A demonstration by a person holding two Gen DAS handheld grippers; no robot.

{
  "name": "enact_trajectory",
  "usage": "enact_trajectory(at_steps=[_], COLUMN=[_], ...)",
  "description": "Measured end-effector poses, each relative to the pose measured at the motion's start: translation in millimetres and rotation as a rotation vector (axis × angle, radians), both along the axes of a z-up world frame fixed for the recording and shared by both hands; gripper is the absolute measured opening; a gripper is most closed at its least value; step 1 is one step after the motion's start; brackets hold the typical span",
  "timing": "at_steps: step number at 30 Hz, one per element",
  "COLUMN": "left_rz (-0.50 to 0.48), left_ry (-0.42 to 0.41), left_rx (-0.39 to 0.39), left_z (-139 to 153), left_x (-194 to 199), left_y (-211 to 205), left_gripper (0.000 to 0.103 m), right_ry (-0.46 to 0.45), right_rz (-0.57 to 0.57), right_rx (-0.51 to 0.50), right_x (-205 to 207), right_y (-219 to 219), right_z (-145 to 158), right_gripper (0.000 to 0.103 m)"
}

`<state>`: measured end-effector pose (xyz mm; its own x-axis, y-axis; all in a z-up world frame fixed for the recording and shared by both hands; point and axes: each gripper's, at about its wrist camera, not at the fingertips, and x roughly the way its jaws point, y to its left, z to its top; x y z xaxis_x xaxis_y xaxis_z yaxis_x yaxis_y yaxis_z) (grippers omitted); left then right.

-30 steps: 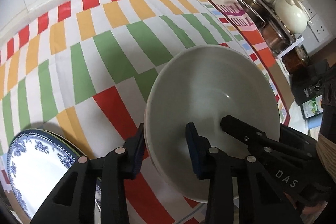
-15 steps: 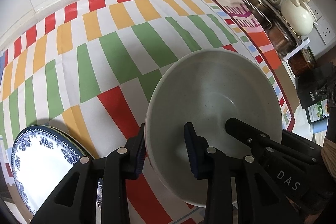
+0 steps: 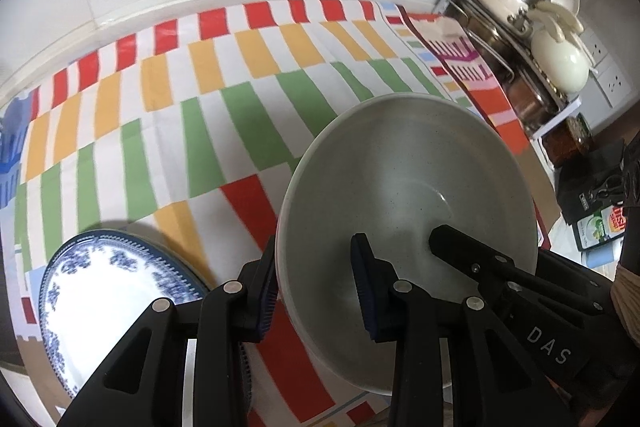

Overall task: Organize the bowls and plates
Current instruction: 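Lift and carry the white bowl over the stacked bowls with both grippers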

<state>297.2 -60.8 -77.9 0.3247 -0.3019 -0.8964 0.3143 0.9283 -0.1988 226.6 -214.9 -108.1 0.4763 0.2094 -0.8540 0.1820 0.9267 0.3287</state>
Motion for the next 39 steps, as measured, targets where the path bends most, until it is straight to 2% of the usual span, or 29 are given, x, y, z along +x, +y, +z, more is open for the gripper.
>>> enact_trajectory(at_steps=[9,24,33,39], left_rz=[0.118,0.332,0.404,0.422], left_ry=[-0.036,-0.025,0.01,0.036], left_rx=[-0.007,0.008,0.014,0.014], left_z=[12.7,6.3,-5.6,-15.6], left_x=[-13.3,-41.8,-54.8,-57.9], left_y=[52.0,156.7,192.6,205.2], left_gripper=[0.034,0.034,0.034,0.034], right_ry=[-0.047,-0.036,0.008,0.043], right_rz=[0.118,0.348,0.438,0.465], right_rx=[-0.02,-0.004,0.001,0.004], right_x=[-0.1,8.1,13.3,16.4], right_y=[46.2,143.2,185.2,198.3], right_z=[16.4,17.5,7.9,-3.0], right_gripper=[0.031,0.031,0.031,0.031])
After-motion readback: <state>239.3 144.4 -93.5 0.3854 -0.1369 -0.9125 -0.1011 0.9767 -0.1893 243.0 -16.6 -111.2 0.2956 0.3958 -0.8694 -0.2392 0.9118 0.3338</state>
